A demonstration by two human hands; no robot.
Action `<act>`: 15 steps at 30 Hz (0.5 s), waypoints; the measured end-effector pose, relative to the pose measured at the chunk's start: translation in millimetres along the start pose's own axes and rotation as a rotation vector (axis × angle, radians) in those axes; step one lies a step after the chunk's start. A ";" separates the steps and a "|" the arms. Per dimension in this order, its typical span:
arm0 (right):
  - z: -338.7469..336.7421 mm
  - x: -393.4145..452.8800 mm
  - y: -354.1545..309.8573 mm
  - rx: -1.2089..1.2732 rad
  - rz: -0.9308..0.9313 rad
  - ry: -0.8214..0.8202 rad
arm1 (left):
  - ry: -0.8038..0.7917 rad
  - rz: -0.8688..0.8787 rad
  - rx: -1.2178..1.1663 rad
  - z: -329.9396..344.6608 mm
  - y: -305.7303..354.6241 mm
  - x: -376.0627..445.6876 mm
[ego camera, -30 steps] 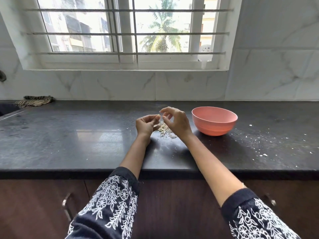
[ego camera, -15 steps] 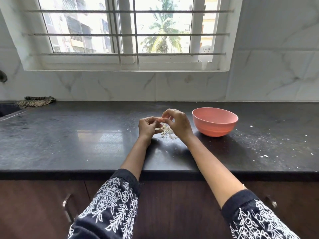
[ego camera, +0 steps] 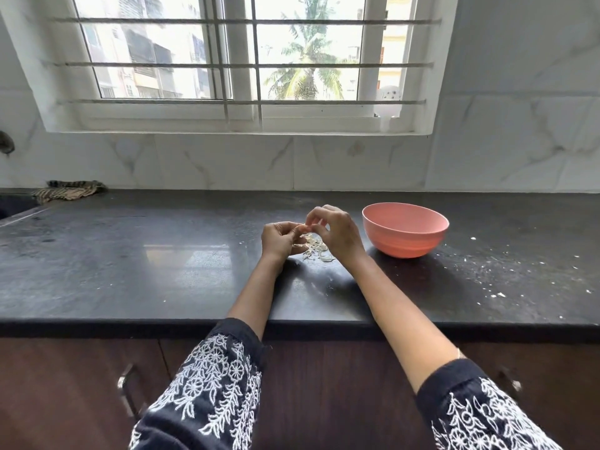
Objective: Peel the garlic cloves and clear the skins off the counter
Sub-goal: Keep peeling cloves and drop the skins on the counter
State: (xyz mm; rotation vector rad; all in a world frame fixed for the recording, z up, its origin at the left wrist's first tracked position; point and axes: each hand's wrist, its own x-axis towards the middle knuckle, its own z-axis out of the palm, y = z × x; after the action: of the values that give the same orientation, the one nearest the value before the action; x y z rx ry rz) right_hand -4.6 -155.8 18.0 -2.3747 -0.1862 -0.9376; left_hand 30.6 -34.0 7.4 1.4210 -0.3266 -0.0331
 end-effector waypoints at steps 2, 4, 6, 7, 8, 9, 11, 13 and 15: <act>0.1 0.5 0.5 -0.001 -0.001 -0.009 | -0.004 -0.003 -0.003 -0.5 -0.1 -0.4; 0.7 1.5 2.0 0.002 0.001 -0.027 | -0.009 -0.005 -0.011 -0.9 -0.4 -0.6; 1.3 2.2 3.3 0.001 0.003 -0.049 | -0.017 -0.011 -0.027 -1.1 -0.2 -1.1; 1.6 2.5 3.4 0.003 0.002 -0.056 | -0.021 -0.015 -0.036 -1.1 0.5 -1.4; 1.7 2.3 3.4 0.004 -0.001 -0.060 | -0.025 -0.019 -0.047 -0.9 1.0 -1.8; 1.8 2.3 3.2 0.005 -0.006 -0.061 | -0.029 -0.023 -0.058 -0.9 1.7 -2.4; 2.3 2.2 2.9 0.008 -0.016 -0.053 | -0.036 -0.028 -0.083 -0.7 2.8 -4.0; 2.8 2.1 2.8 0.017 -0.017 -0.040 | -0.039 -0.030 -0.107 -0.8 3.3 -5.2; 3.1 2.0 2.3 0.022 -0.015 -0.032 | -0.031 -0.029 -0.131 -1.1 4.0 -5.8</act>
State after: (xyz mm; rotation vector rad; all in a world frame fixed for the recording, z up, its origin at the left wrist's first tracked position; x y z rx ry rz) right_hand -0.6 -156.2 16.5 -2.3724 -0.2255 -0.9003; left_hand 24.6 -31.0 10.1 1.2961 -0.3235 -0.0986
